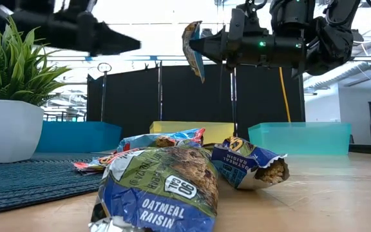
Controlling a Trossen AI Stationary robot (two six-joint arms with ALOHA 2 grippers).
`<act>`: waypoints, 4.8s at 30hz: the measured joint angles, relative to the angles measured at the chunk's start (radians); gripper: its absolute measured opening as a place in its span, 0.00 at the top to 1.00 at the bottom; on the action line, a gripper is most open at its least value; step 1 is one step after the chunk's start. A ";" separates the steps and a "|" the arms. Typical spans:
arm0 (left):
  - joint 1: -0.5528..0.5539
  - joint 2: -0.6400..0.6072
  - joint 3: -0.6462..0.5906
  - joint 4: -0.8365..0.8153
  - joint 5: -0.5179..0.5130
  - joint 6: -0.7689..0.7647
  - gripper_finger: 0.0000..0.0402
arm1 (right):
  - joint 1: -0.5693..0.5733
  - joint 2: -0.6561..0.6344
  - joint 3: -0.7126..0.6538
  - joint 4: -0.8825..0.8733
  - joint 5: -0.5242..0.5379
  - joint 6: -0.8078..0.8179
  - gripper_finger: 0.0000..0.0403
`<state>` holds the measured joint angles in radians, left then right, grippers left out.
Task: Pick and place Granola Bars by type
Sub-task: Put the yellow granola bar into the blue bin
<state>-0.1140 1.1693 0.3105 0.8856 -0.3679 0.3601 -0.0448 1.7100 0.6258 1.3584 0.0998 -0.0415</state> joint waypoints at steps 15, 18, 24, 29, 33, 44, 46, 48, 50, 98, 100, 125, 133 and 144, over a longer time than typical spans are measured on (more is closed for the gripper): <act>-0.031 0.360 0.339 -0.001 -0.032 0.201 0.55 | 0.000 0.000 0.000 -0.008 0.000 0.002 1.00; -0.031 0.383 0.365 0.000 -0.067 0.233 0.55 | 0.000 0.000 0.000 -0.008 0.002 0.002 1.00; -0.023 0.417 0.392 0.002 -0.120 0.288 0.55 | -0.001 0.000 -0.001 -0.015 0.008 0.003 1.00; -0.024 0.417 0.393 -0.002 -0.205 0.345 0.55 | -0.001 0.000 -0.001 -0.021 0.004 0.003 1.00; -0.038 0.409 0.393 0.001 -0.291 0.426 0.55 | 0.001 -0.001 -0.001 -0.019 -0.009 0.003 1.00; -0.030 0.409 0.393 0.015 -0.193 0.362 0.55 | 0.001 0.000 -0.001 -0.023 -0.019 0.002 1.00; -0.022 0.409 0.393 0.027 -0.159 0.341 0.55 | 0.001 0.000 -0.001 -0.024 -0.026 0.002 1.00; -0.013 0.409 0.393 0.037 -0.143 0.316 0.55 | 0.001 0.000 -0.001 -0.023 -0.026 0.002 1.00; -0.006 0.409 0.393 0.041 -0.130 0.307 0.55 | 0.001 0.000 -0.001 -0.024 -0.025 0.002 1.00; 0.038 0.409 0.393 0.057 0.016 0.219 0.96 | 0.000 0.000 -0.001 -0.024 -0.023 0.004 1.00; 0.038 0.409 0.393 0.055 0.007 0.218 0.96 | 0.000 0.000 -0.001 -0.030 -0.026 0.003 1.00; 0.003 0.099 0.390 -0.535 -0.335 0.065 0.98 | 0.001 -0.547 -0.386 -0.294 -0.072 0.111 0.52; -0.008 -0.143 0.269 -0.594 -0.351 0.000 0.98 | 0.001 -0.832 -0.587 -0.325 -0.022 0.160 0.58; 0.061 -0.508 -0.024 -0.600 -0.356 -0.204 0.98 | 0.000 -1.061 -0.600 -0.786 -0.066 0.093 0.60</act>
<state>-0.0533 0.6614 0.2866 0.2853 -0.7238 0.1561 -0.0444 0.6490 0.0257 0.5723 0.0336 0.0516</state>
